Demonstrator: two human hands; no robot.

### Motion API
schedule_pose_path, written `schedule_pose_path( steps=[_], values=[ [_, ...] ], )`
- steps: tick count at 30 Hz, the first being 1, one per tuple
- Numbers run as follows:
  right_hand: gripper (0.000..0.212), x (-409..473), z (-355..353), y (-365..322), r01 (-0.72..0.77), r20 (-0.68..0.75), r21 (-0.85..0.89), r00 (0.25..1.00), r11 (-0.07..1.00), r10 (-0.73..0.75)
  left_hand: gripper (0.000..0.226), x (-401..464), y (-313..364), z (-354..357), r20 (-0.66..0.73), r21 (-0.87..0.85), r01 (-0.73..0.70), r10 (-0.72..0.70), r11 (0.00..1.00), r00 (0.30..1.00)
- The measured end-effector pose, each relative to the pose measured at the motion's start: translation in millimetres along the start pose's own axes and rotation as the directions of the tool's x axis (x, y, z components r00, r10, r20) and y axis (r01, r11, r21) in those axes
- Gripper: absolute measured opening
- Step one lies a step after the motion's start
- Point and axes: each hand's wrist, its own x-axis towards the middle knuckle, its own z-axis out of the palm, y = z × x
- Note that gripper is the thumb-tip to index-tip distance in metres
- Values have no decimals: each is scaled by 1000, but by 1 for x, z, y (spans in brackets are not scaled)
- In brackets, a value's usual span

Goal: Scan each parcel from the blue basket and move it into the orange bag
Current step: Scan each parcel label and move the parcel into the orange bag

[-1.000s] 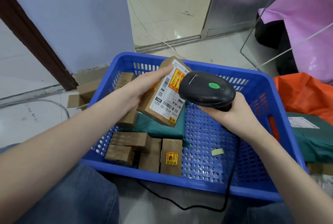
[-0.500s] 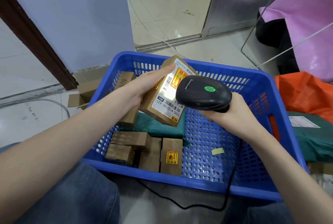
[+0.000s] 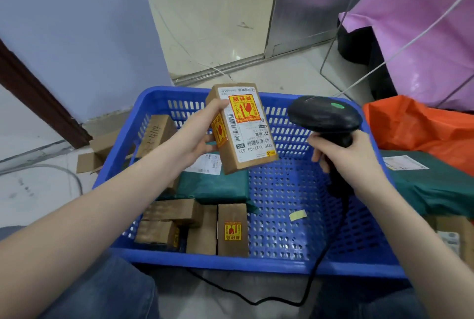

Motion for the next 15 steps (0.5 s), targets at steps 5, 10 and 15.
schedule_pose_path(
  steps=[5, 10, 15],
  values=[
    [19, -4, -48, 7, -82, -184, 272, 974, 959, 135, 36, 10, -9, 61, 19, 28, -15, 14, 999, 1000],
    [23, -17, -99, 20, -130, -334, 405, 900, 905, 279, 43, 13, -12, 153, 153, -21, 8, -5, 1000, 988],
    [9, -26, -136, 33, -139, -378, 592, 822, 794, 426, 53, 12, -28, 237, 306, 58, 34, -50, 998, 951]
  ],
)
